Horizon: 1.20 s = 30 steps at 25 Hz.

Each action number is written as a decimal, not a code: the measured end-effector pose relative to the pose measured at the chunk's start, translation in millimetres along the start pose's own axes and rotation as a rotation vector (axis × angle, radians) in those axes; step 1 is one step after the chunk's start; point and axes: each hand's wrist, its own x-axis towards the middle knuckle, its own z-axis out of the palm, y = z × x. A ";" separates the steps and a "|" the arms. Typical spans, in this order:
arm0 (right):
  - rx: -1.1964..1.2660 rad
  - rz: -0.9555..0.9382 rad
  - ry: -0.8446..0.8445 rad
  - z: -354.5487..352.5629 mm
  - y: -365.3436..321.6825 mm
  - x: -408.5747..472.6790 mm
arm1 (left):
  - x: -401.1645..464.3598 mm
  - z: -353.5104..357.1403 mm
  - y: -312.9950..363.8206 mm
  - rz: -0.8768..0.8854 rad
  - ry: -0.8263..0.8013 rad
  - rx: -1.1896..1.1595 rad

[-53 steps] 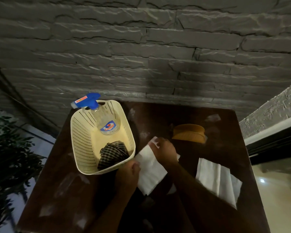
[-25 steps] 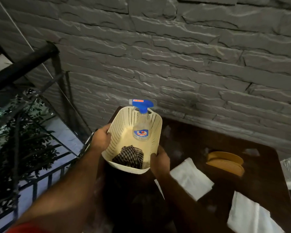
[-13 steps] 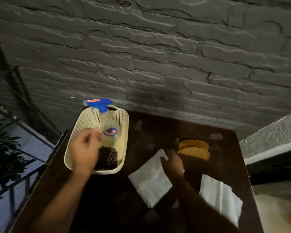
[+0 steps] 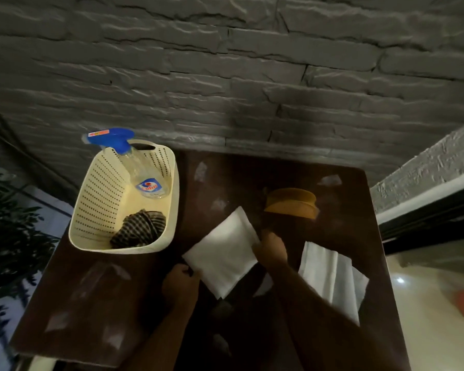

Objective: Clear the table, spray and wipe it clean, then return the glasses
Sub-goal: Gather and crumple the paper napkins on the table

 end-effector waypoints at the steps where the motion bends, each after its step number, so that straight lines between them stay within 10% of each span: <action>1: 0.030 0.014 -0.015 -1.8 1.7 -3.0 | -3.2 0.9 7.1 -0.025 -0.017 -0.001; 14: 0.622 0.414 -0.203 -17.6 68.1 -50.3 | -19.7 20.1 63.0 0.048 -0.082 0.095; 26: 0.419 0.374 -0.161 -19.0 77.4 -59.5 | 4.7 10.9 59.6 -0.077 -0.140 -0.052; 30: 0.199 0.213 0.181 -29.3 93.5 -70.7 | 9.5 1.1 49.9 0.093 -0.054 0.090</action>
